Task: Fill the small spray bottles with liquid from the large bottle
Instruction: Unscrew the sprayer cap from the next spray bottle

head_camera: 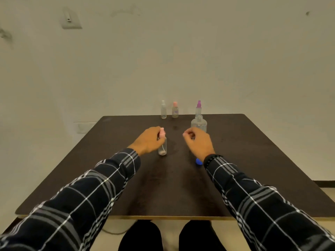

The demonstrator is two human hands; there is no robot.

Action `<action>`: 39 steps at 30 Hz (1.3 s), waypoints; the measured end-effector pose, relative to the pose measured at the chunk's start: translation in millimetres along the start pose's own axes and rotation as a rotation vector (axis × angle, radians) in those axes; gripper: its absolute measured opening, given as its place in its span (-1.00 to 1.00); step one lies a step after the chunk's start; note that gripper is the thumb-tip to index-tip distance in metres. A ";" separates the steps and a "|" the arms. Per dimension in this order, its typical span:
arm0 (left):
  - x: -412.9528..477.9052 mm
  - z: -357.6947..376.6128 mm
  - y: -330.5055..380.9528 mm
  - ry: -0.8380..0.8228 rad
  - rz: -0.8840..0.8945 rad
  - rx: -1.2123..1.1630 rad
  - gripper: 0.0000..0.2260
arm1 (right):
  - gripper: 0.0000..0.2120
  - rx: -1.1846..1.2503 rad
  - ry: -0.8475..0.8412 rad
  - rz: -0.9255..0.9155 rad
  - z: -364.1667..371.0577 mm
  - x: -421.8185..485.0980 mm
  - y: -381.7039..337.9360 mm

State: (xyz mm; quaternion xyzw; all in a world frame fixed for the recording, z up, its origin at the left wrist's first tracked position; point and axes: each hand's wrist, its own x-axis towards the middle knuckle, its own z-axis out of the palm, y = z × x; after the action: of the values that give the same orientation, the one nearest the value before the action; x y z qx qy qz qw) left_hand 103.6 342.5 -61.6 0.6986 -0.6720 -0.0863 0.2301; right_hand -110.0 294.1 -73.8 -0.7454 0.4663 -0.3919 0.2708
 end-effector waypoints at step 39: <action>-27.7 35.2 -8.8 0.042 -0.209 -0.538 -0.69 | -0.79 0.247 -0.241 0.111 62.4 -5.4 -26.5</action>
State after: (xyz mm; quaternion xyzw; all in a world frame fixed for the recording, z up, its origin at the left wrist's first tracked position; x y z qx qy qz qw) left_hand 94.1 362.3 -101.6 0.6796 -0.5442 -0.2703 0.4109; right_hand -46.4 312.4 -89.3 -0.7212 0.4191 -0.3386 0.4354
